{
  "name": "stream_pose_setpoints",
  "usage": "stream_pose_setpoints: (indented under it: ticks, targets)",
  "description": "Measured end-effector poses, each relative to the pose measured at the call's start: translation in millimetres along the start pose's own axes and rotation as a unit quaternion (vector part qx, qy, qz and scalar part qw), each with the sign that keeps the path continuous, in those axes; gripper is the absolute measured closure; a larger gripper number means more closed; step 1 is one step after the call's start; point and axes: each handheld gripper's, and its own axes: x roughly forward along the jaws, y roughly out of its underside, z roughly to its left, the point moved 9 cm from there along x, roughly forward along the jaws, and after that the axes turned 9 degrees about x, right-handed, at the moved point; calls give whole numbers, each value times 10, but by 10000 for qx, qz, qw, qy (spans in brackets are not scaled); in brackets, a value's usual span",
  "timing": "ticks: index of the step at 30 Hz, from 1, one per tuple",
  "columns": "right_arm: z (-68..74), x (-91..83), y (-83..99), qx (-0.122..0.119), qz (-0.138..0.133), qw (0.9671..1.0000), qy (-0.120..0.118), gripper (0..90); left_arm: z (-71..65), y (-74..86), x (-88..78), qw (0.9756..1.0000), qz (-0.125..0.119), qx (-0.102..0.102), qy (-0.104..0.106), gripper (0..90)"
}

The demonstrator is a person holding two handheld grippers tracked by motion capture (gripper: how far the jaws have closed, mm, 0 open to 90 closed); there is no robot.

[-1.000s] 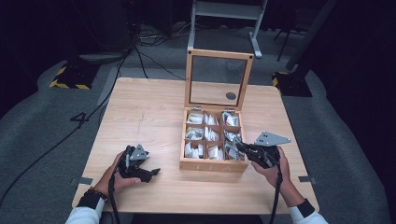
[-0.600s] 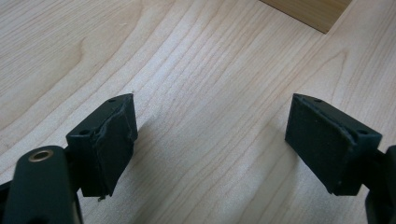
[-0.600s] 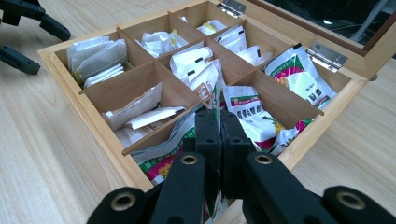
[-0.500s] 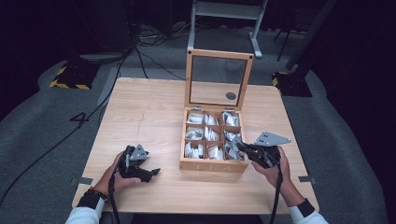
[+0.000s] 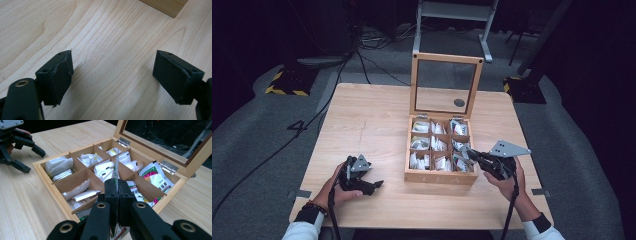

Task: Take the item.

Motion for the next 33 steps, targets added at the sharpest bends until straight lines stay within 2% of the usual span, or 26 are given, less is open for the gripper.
stream_pose_setpoints:
  ticks: [19,33]
  targets:
    - [96,-54,-81,-113,-177,9995,-228,887,1,1,0,10000,4,7,8,172]
    - [225,-96,-95,-233,-235,9984,-457,886,2,0,1,10000,0,17,17,171]
